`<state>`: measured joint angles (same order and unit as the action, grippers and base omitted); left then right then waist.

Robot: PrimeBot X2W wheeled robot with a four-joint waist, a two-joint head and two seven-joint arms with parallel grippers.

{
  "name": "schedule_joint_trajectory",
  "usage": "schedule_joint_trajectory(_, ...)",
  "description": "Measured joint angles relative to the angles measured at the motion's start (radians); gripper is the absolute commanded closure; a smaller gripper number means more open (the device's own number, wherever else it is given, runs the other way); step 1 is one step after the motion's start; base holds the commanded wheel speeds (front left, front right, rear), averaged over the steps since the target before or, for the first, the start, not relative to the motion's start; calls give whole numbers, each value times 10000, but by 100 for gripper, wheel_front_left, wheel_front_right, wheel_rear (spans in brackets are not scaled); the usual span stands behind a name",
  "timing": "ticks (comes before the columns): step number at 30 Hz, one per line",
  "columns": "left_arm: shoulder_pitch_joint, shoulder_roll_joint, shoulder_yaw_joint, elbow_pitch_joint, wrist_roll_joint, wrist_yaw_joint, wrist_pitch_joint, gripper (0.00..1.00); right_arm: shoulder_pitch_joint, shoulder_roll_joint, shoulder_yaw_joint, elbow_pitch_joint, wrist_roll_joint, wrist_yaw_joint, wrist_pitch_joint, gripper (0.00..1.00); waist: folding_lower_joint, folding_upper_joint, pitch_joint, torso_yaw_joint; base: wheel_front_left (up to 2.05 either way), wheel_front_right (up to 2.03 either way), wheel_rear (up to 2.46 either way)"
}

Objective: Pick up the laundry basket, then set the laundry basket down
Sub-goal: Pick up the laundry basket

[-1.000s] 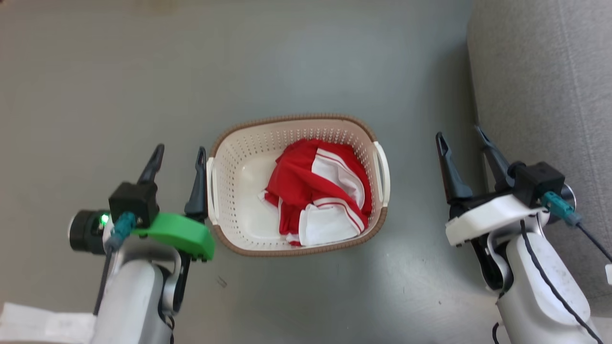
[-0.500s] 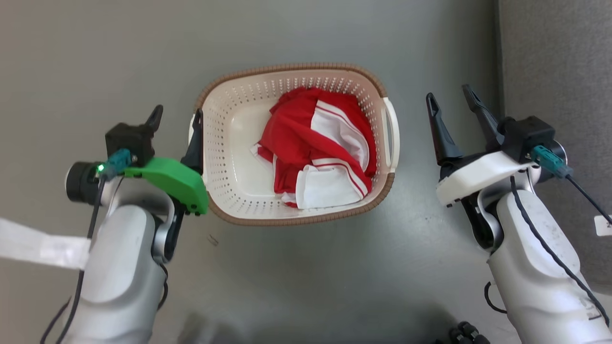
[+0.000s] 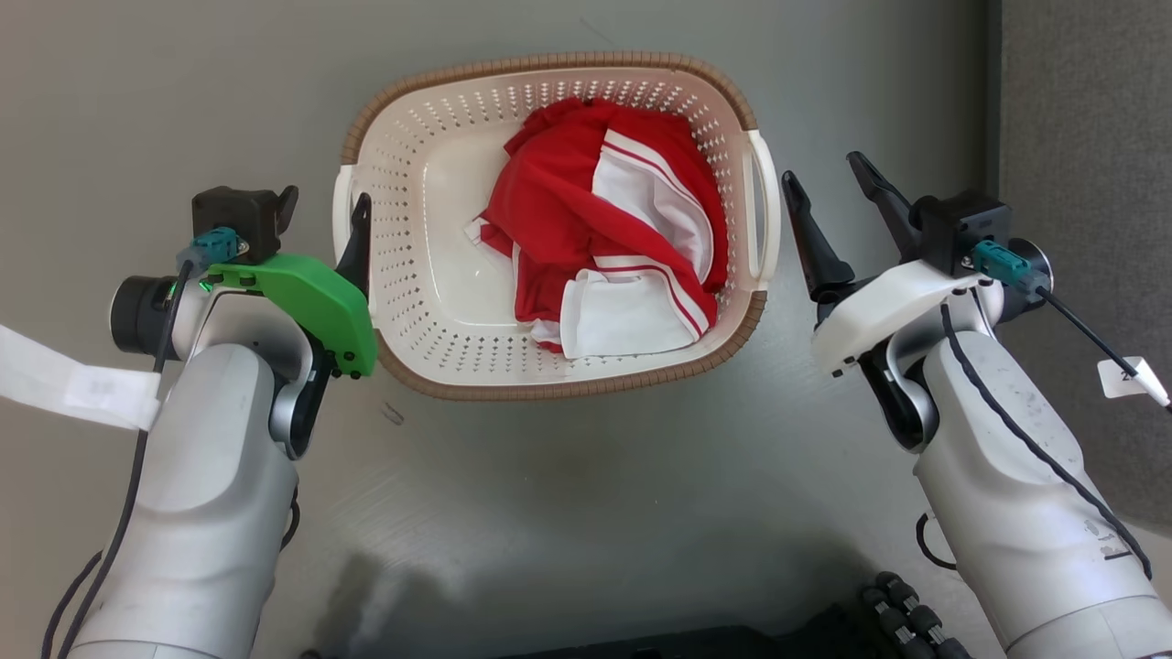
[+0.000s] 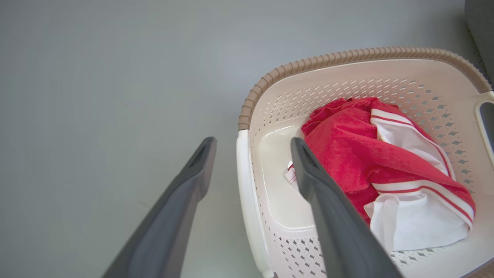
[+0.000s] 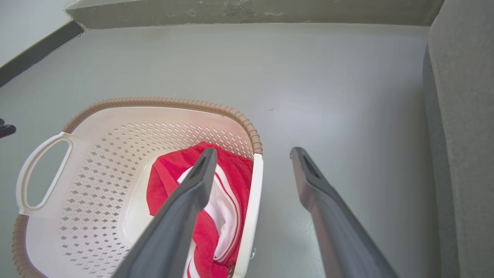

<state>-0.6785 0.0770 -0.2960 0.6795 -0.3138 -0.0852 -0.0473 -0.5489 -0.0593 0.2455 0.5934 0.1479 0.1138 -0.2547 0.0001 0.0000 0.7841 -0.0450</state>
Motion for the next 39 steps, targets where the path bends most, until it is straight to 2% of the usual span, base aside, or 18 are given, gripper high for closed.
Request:
schedule_joint_trajectory(15, -711, 31, -82, 1820, -263, -219, 136, 0, -411, -15, 734, 1045, 915, 0, 2, 0, -1, 0, 762, -200, 0, 0, 0)
schedule_joint_trajectory(25, -1316, 50, -211, 2546, -355, -313, 226, 0, -1024, -15, 1204, 1475, 1106, -4, 2, 0, -1, 0, 1105, -304, 0, 0, 0)
schedule_joint_trajectory(36, -1987, 33, -466, 3392, -397, -391, 554, 0, -1472, -21, 1586, 2013, 1848, -15, 2, 0, -1, 0, 1371, -273, 0, 0, 0)
schedule_joint_trajectory(37, -2041, 27, -499, 3455, -408, -391, 568, 75, -1499, -21, 1639, 2057, 1933, -13, 2, 64, -1, 0, 1385, -270, 0, 0, 0)
schedule_joint_trajectory(38, -2091, 25, -518, 3486, -449, -391, 598, 75, -1549, -23, 1714, 2132, 1996, -12, 2, 64, -2, 0, 1397, -267, 0, 0, 0)
schedule_joint_trajectory(39, -2140, 19, -543, 3509, -468, -395, 600, 100, -1594, -21, 1778, 2173, 2052, -12, 2, 100, -1, 0, 1407, -264, 0, 0, 0)
